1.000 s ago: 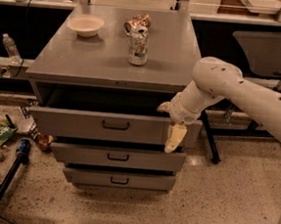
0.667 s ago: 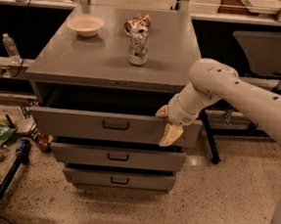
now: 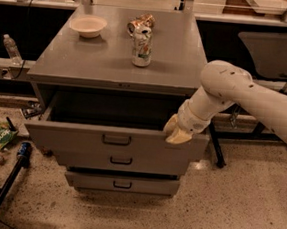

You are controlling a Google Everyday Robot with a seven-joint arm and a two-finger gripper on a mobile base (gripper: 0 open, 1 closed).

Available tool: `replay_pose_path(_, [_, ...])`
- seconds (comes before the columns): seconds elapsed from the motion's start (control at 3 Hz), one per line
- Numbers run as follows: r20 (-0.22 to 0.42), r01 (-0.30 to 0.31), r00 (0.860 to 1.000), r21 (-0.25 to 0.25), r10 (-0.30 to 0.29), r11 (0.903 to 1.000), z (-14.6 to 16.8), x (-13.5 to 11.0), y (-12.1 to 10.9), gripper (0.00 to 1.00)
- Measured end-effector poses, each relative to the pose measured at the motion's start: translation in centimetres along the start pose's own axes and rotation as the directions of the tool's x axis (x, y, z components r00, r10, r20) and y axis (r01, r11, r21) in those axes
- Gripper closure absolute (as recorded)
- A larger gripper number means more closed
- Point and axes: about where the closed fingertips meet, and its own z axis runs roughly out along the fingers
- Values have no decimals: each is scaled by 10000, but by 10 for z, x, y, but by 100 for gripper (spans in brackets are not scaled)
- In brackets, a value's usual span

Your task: Open top drawer

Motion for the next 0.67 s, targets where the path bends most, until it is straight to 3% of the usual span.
replay_pose_path(0.33, [0, -1, 10000, -1, 1, 10000, -1, 0, 0, 100])
replay_pose_path(0.67, [-124, -547, 9985, -506, 541, 9972, -13, 2, 21, 86])
